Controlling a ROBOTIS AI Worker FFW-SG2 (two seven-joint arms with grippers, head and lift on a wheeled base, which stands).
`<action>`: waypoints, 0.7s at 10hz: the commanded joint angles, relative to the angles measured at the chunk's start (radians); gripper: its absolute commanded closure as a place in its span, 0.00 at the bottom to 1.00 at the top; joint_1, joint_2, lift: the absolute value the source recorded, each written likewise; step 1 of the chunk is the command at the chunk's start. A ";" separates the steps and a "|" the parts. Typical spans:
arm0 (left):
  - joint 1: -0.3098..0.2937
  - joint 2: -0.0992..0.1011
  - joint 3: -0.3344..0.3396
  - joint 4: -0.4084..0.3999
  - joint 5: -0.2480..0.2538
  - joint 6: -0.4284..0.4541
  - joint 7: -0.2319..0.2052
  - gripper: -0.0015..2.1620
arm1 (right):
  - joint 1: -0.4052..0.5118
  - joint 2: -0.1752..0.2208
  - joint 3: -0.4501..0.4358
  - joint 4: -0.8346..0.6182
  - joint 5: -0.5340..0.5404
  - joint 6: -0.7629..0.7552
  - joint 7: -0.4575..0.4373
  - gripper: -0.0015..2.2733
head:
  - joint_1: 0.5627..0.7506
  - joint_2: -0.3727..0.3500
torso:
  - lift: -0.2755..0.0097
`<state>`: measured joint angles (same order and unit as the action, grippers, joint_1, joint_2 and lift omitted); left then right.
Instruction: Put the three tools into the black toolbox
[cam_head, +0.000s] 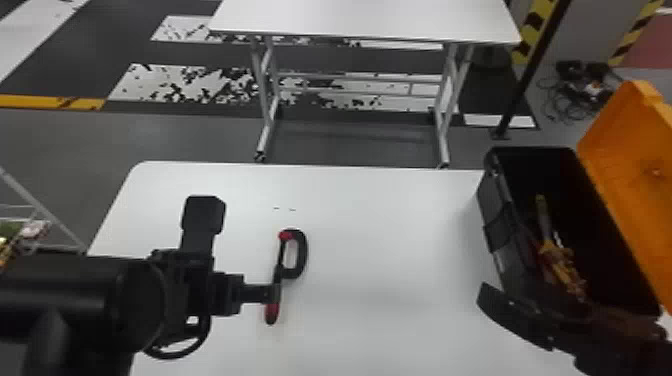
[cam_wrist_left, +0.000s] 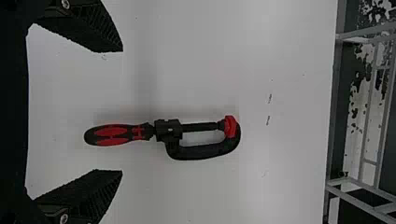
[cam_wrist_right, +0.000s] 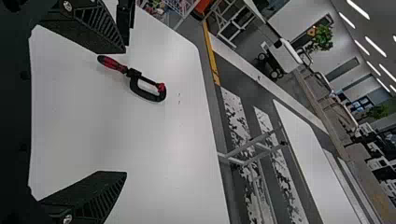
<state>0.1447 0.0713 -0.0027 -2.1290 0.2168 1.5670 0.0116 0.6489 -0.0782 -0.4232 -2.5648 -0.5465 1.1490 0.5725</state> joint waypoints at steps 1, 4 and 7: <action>-0.020 -0.005 -0.008 0.041 0.003 0.004 -0.001 0.03 | 0.000 0.000 -0.006 0.000 -0.003 0.001 0.003 0.03 | 0.70 0.53 | 0.79; -0.070 -0.016 -0.033 0.144 -0.004 0.004 0.001 0.04 | -0.002 0.000 -0.022 0.000 -0.007 0.001 0.004 0.03 | 0.70 0.49 | 0.79; -0.082 -0.016 -0.046 0.211 -0.016 0.004 -0.010 0.04 | -0.011 0.000 -0.025 0.001 -0.007 0.001 0.003 0.03 | 0.70 0.46 | 0.79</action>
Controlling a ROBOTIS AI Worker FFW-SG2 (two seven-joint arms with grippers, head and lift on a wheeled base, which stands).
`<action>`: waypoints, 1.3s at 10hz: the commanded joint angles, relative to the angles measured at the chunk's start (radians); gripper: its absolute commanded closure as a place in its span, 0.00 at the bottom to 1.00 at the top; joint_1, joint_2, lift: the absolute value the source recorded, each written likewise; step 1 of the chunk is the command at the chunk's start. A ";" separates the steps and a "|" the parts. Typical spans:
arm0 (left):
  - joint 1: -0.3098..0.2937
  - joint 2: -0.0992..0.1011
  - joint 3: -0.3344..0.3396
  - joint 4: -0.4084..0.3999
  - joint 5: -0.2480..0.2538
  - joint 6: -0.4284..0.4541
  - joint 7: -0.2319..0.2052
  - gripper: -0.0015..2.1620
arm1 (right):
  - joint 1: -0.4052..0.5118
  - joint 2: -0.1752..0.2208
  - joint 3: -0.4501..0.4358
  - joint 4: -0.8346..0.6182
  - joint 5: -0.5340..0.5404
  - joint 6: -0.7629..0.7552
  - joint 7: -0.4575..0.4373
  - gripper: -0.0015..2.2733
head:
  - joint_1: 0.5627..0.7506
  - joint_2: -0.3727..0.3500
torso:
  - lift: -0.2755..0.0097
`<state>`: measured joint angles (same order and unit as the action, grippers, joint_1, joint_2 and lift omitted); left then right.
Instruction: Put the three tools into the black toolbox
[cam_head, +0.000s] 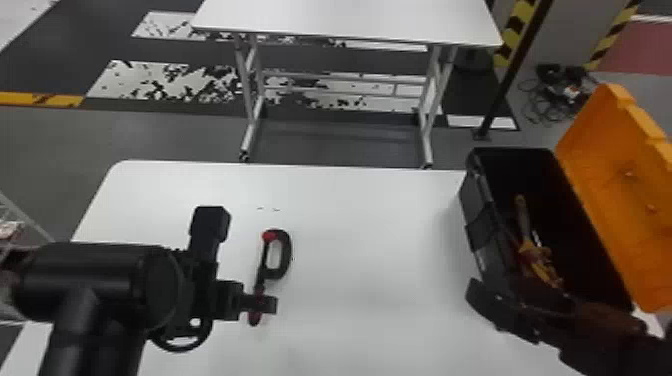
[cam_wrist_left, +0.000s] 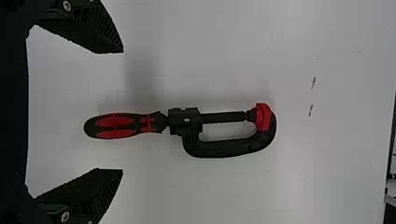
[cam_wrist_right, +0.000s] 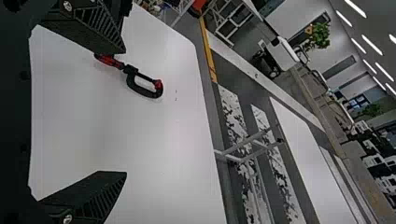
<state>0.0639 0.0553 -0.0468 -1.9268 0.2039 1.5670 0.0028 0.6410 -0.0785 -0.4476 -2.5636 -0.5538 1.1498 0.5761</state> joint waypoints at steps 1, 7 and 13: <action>-0.001 0.000 -0.002 0.023 -0.005 0.004 -0.003 0.09 | -0.007 -0.001 0.000 0.003 0.000 0.000 0.001 0.03 | 0.70 0.46 | 0.79; -0.093 -0.038 -0.035 0.127 -0.051 0.004 -0.004 0.10 | -0.021 -0.006 -0.034 0.011 -0.017 -0.003 0.013 0.03 | 0.70 0.43 | 0.79; -0.131 -0.049 -0.041 0.200 -0.072 0.004 -0.001 0.39 | -0.035 -0.006 -0.039 0.023 -0.017 0.000 0.013 0.03 | 0.70 0.39 | 0.79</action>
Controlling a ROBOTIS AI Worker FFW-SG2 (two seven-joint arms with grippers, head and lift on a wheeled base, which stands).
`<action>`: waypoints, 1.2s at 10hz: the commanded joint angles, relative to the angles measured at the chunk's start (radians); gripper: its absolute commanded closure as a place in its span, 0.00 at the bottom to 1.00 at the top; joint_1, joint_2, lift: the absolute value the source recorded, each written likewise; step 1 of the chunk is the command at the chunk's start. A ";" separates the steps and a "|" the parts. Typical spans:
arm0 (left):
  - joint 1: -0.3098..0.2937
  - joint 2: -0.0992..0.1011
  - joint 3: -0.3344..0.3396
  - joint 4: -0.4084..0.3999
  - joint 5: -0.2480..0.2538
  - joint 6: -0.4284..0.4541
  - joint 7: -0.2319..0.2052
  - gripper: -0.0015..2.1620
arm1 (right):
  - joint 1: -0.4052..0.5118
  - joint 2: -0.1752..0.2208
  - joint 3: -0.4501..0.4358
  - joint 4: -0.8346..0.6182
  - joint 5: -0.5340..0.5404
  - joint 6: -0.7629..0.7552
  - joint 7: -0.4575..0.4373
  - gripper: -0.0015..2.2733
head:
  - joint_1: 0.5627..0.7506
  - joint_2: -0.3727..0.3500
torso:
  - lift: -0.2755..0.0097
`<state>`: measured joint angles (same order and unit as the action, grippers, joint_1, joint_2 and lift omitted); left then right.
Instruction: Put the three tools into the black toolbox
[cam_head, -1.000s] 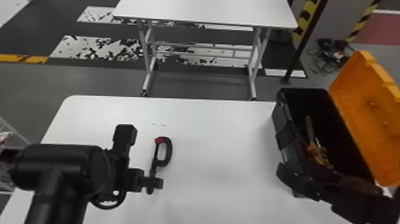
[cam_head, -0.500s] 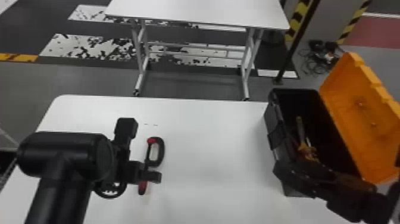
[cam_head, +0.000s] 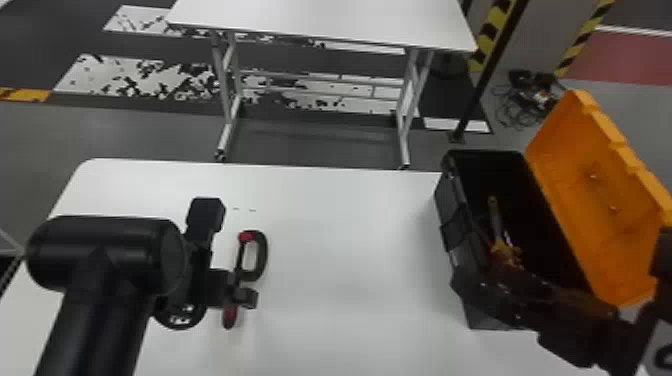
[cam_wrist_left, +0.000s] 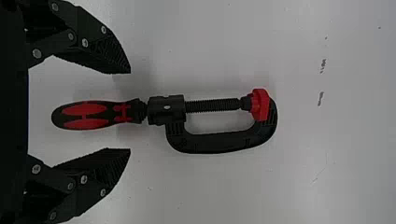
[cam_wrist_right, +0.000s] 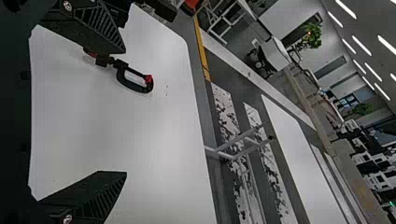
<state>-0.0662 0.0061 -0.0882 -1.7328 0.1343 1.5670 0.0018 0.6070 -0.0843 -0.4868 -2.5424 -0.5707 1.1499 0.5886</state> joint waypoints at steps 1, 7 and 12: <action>-0.003 0.000 0.001 0.009 -0.002 0.004 0.004 0.62 | -0.003 0.000 0.001 0.007 0.000 -0.003 -0.001 0.03 | 0.70 0.39 | 0.79; 0.054 0.002 -0.007 -0.103 0.011 0.004 -0.005 0.99 | -0.018 0.001 0.016 0.025 0.008 0.000 -0.012 0.03 | 0.70 0.38 | 0.79; 0.250 0.003 0.173 -0.294 0.137 0.004 -0.608 0.99 | -0.092 0.001 0.054 0.025 0.038 0.156 -0.019 0.03 | 0.70 0.26 | 0.79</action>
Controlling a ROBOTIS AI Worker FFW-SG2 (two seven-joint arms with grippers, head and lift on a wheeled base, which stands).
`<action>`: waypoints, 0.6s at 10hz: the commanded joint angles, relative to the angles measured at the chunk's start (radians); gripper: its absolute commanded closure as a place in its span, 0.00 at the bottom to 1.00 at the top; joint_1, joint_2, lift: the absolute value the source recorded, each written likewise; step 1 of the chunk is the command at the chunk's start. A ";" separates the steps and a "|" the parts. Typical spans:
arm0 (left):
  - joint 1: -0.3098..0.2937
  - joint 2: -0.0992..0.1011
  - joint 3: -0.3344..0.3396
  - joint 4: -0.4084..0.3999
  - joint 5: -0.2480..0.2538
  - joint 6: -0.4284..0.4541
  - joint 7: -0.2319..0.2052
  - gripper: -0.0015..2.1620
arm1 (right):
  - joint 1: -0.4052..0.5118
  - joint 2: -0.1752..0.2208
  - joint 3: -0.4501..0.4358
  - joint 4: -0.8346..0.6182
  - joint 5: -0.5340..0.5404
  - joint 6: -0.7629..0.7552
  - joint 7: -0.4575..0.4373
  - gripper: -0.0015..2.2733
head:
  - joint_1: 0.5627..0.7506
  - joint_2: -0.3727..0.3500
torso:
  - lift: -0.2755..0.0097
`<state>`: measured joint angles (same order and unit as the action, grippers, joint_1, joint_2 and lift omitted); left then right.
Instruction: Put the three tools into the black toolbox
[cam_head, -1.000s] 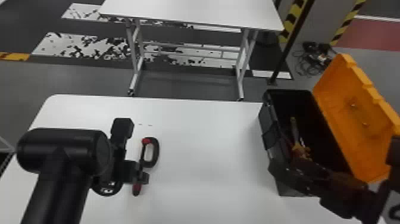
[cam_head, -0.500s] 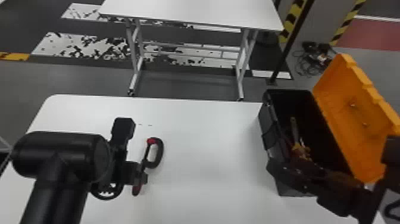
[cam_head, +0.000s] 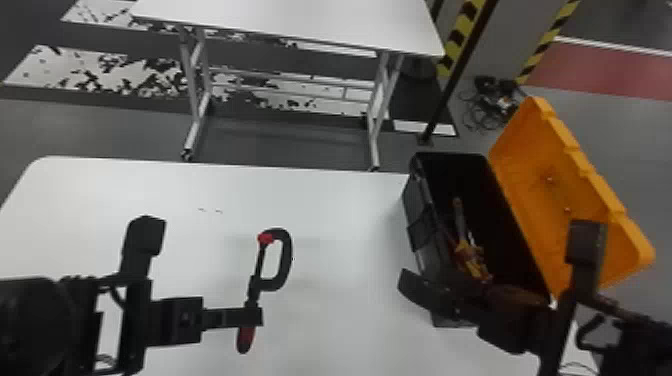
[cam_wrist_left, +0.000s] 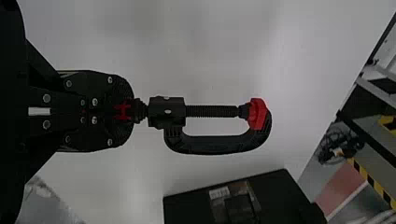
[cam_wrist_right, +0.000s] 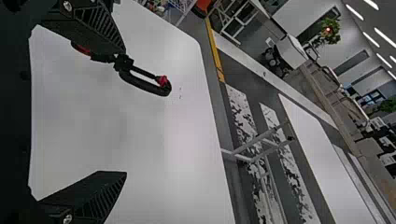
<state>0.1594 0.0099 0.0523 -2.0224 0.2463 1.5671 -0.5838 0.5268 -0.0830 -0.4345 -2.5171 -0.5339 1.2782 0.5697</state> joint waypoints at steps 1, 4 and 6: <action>0.054 -0.001 0.061 -0.004 0.044 0.004 -0.185 0.99 | -0.022 0.000 0.002 0.000 0.000 0.050 -0.002 0.03 | 0.70 0.22 | 0.79; 0.097 -0.001 0.093 0.008 0.093 0.004 -0.419 0.99 | -0.054 0.000 0.030 0.000 0.020 0.089 -0.014 0.03 | 0.70 0.12 | 0.79; 0.104 -0.001 0.070 0.005 0.108 0.004 -0.449 0.99 | -0.060 0.000 0.060 0.011 0.023 0.092 -0.017 0.03 | 0.70 0.12 | 0.79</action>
<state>0.2624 0.0085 0.1329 -2.0166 0.3516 1.5670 -1.0330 0.4681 -0.0829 -0.3845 -2.5099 -0.5114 1.3704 0.5521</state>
